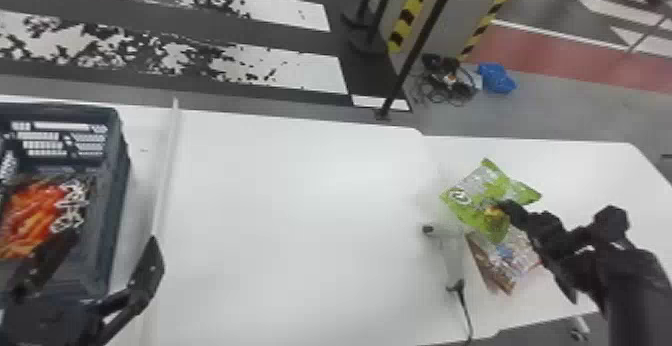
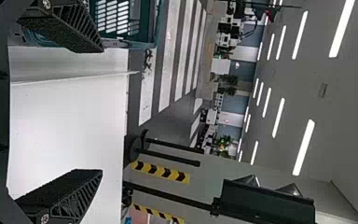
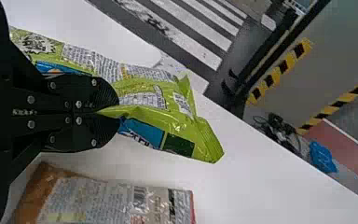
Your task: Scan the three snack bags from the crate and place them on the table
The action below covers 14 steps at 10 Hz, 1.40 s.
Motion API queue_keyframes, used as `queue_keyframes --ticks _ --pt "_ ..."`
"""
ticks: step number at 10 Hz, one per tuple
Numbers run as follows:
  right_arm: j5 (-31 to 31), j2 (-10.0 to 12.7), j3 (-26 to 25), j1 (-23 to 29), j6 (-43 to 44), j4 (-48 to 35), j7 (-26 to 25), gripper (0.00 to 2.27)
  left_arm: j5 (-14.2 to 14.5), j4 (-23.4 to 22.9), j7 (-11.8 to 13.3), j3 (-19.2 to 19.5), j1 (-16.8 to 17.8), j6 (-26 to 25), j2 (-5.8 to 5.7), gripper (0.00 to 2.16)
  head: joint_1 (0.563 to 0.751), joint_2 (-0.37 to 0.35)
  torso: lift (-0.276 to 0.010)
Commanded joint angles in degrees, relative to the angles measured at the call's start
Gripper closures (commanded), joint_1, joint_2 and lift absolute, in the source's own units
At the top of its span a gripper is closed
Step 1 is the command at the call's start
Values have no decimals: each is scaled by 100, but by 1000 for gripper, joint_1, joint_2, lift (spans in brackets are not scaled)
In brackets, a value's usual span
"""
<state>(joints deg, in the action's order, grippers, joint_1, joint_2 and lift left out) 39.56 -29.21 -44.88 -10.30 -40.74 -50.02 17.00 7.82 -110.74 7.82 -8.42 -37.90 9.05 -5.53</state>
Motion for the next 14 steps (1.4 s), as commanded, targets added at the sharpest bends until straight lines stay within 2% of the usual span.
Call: queue_keyframes --ticks 1,3,4,5,6,7,9,10,11,13,14 --pt "-88 144 182 -95 1442 397 -399 2226 0 9 0 7 19 -5 0 73 695 -350 -37" --pt "-141 135 568 -226 2918 977 -882 2192 0 9 9 -19 28 -5 -9 73 695 -350 -37" --pt "-150 161 762 -235 3111 1021 -1111 1922 0 0 0 -28 28 -5 -18 73 695 -350 -37" --pt "-203 179 1096 -174 3164 1012 -1296 1382 0 0 0 -37 28 -5 -18 73 695 -350 -37" --pt "-229 196 1517 -77 3463 994 -1559 279 0 0 0 -45 28 -5 -18 73 695 -350 -37" --pt "-334 249 1711 -7 3604 977 -1647 6 0 9 0 -45 28 -5 -18 73 695 -350 -37" --pt "-405 407 1808 222 3709 564 -1946 26 -9 -26 -35 -81 10 -5 -18 73 695 -350 -37" --pt "-396 434 1931 477 3586 98 -2104 43 -105 -35 -132 -142 10 -5 -9 73 695 -350 -37" --pt "-326 592 1834 863 3164 -614 -2227 43 -123 -44 -167 -177 10 -5 -18 73 695 -350 -37" --pt "-203 1128 1614 2261 2848 -2855 -2412 46 -132 -44 -167 -195 10 -40 0 73 695 -350 -37" --pt "-176 1638 1605 3096 3445 -4130 -2403 46 -132 -44 -176 -204 37 -93 8 73 695 -350 -37"
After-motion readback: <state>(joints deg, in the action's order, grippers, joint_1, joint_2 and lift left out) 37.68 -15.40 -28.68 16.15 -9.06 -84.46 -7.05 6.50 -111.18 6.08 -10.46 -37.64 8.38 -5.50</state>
